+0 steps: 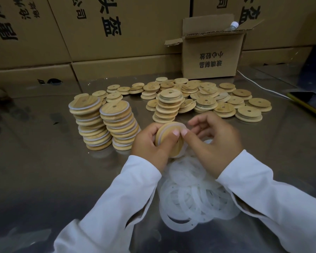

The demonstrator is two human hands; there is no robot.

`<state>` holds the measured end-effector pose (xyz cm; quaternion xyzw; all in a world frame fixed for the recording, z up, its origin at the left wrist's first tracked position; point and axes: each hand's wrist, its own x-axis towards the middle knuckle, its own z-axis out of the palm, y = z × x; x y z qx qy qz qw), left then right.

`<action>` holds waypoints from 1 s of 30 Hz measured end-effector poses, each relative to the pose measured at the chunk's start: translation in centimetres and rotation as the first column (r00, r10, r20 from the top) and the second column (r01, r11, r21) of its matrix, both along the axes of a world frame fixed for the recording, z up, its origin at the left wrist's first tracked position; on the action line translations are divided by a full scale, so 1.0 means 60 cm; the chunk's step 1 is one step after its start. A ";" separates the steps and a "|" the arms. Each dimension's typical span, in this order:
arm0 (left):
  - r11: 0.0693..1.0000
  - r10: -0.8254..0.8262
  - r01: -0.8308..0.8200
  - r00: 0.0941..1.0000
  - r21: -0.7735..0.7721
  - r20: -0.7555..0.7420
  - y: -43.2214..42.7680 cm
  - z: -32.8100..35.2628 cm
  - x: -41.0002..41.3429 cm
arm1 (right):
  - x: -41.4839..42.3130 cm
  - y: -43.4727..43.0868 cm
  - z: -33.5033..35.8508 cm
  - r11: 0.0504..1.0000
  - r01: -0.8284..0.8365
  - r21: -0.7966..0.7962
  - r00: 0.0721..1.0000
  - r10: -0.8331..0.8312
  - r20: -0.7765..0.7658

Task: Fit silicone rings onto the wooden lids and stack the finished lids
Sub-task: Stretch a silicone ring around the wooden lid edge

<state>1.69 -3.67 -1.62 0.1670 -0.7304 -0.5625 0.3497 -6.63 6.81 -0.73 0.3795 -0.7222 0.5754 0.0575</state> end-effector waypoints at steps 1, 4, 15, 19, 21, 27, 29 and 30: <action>0.999 -0.009 0.009 1.000 0.032 -0.012 -0.001 0.001 0.000 | 0.002 0.000 0.000 1.000 0.007 -0.006 1.000 -0.007 -0.010; 0.990 -0.058 0.067 0.996 0.122 -0.072 -0.002 0.003 0.000 | 0.005 0.001 0.001 0.999 0.041 -0.010 0.995 -0.042 -0.096; 0.989 -0.125 0.129 0.990 0.069 -0.062 -0.006 0.004 -0.002 | -0.008 0.002 0.011 0.999 0.011 0.034 0.999 -0.013 0.042; 0.986 -0.116 0.123 0.991 0.114 -0.069 -0.008 0.004 -0.002 | -0.015 0.003 0.016 0.998 -0.035 0.048 0.992 0.029 0.121; 0.977 -0.120 0.133 0.989 0.168 -0.086 -0.010 0.004 -0.002 | -0.017 0.005 0.019 0.997 -0.059 0.056 0.990 0.051 0.128; 0.934 -0.184 0.213 0.975 0.286 -0.124 -0.015 0.005 0.000 | -0.017 0.009 0.033 0.989 -0.132 0.071 0.982 0.121 0.145; 0.926 -0.210 0.241 0.969 0.292 -0.133 -0.019 0.004 0.001 | -0.015 0.011 0.037 0.986 -0.161 0.052 0.973 0.150 0.178; 0.925 -0.217 0.247 0.967 0.289 -0.133 -0.020 0.005 0.002 | -0.014 0.013 0.038 0.983 -0.176 0.047 0.968 0.164 0.191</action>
